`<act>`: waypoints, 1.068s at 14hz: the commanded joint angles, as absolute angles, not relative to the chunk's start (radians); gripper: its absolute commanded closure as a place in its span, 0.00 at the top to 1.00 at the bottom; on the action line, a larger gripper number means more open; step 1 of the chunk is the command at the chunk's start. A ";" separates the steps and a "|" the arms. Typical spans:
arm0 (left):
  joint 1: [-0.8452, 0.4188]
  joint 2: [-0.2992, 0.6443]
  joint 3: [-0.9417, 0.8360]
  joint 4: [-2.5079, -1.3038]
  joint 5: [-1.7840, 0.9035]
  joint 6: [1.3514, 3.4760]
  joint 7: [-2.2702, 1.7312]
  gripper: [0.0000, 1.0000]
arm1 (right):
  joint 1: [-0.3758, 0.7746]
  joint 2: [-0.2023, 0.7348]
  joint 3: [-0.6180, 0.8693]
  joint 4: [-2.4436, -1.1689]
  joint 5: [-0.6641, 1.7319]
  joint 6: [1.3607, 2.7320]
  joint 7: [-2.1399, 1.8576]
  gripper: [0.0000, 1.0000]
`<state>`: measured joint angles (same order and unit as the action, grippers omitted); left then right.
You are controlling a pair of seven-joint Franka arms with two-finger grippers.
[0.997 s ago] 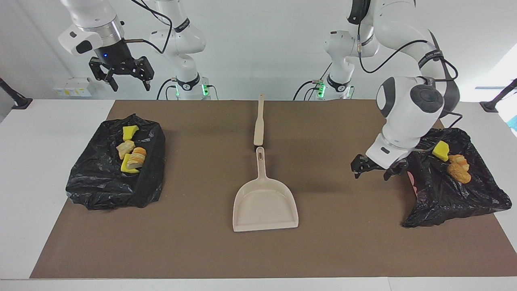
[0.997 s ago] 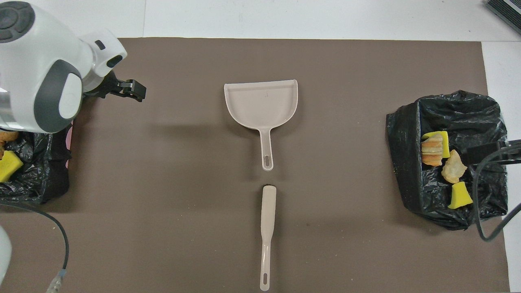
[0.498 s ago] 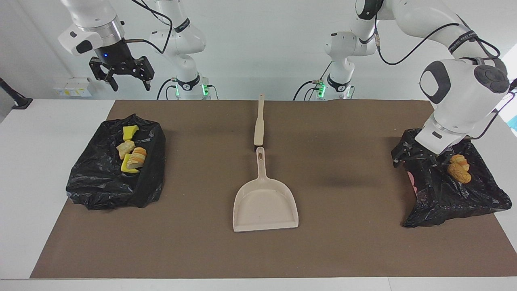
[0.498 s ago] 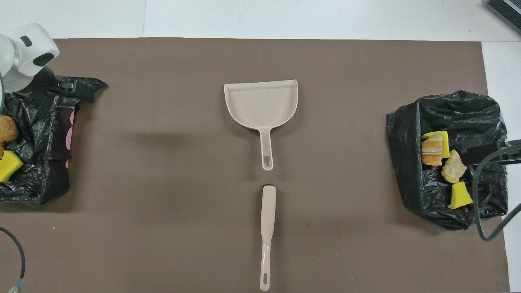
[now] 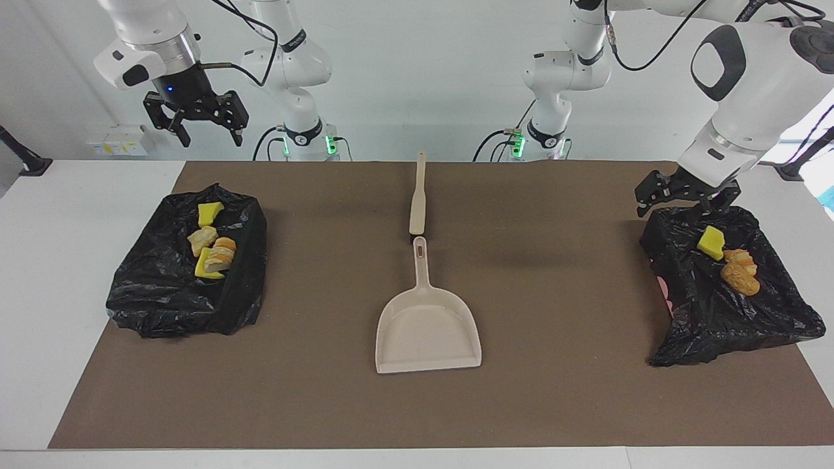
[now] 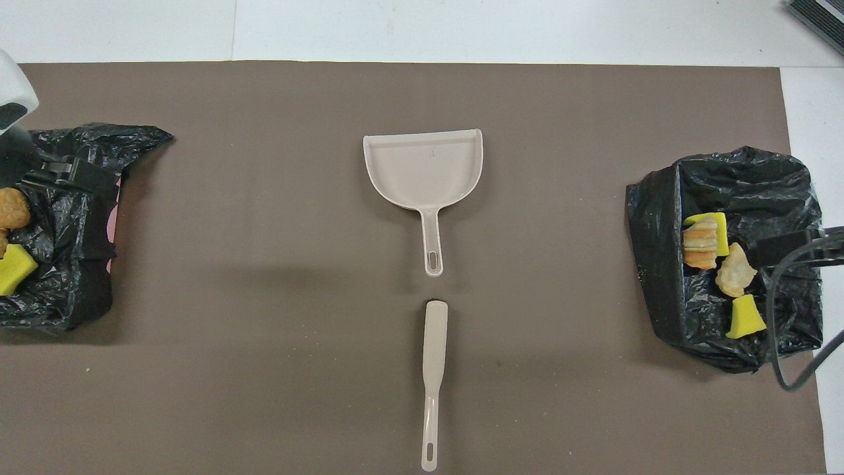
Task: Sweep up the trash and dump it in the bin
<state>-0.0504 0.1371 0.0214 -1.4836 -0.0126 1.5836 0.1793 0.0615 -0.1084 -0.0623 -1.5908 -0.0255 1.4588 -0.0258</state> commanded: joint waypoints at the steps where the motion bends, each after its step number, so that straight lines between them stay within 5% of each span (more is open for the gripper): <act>1: -0.052 0.078 0.023 -1.569 0.011 1.598 0.186 1.00 | 0.058 -0.121 -0.063 -1.598 -0.023 1.460 -0.052 1.00; 15: -0.051 -0.015 0.023 -1.591 0.018 1.562 0.192 1.00 | 0.058 -0.120 -0.063 -1.598 -0.023 1.460 -0.052 1.00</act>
